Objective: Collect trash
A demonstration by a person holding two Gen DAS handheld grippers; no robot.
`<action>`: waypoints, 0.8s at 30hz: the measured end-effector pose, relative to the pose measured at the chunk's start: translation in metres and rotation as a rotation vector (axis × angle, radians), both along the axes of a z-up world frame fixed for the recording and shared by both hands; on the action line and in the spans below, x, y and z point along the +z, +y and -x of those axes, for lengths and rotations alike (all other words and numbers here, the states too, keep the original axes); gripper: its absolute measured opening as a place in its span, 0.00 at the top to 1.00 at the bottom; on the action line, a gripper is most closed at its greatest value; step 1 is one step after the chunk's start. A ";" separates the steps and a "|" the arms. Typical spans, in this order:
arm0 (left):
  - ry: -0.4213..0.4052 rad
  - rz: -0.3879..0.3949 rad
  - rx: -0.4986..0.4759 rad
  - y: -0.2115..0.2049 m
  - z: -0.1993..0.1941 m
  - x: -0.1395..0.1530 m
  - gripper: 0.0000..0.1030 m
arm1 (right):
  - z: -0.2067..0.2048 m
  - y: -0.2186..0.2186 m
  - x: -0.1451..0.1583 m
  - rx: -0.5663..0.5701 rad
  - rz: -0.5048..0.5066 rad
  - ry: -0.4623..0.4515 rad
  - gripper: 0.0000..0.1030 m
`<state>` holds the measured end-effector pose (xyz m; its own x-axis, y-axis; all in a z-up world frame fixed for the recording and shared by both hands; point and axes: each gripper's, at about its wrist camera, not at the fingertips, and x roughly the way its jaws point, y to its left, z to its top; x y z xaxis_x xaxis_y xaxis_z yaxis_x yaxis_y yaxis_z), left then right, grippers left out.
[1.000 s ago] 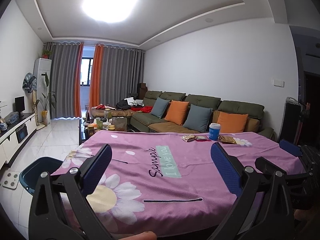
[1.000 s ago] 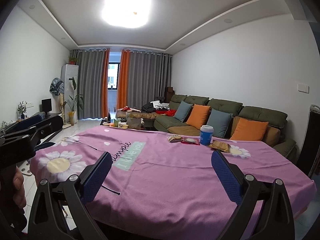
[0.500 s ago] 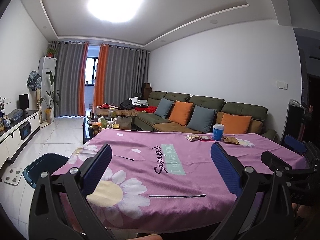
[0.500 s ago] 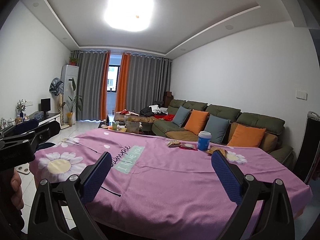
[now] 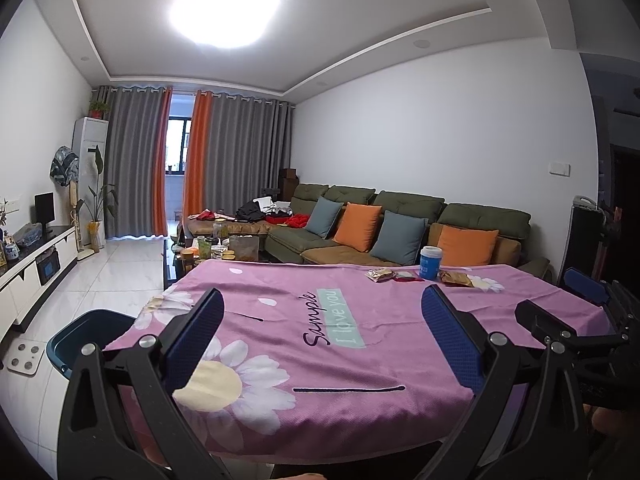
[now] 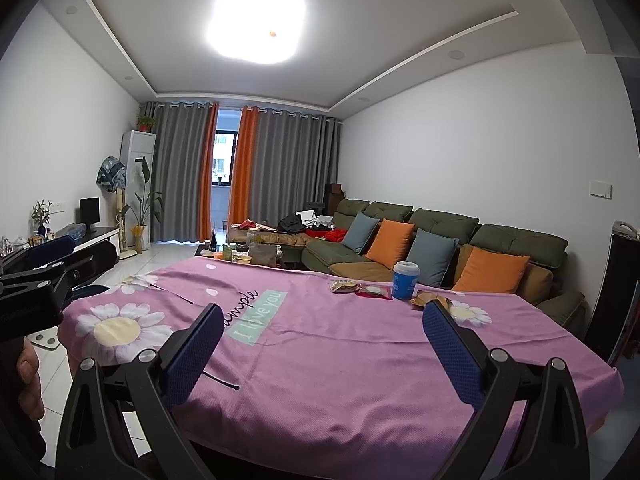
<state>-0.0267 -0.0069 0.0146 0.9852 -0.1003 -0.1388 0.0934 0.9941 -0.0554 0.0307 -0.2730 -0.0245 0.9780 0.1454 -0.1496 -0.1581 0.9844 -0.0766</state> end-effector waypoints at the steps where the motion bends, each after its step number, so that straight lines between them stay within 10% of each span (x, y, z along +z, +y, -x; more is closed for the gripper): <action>1: 0.000 -0.003 -0.001 -0.001 0.001 0.000 0.05 | 0.000 0.000 0.000 0.000 0.000 -0.002 0.07; 24: -0.009 -0.014 -0.014 -0.001 0.013 0.000 0.05 | 0.006 0.001 0.000 -0.001 -0.001 -0.010 0.07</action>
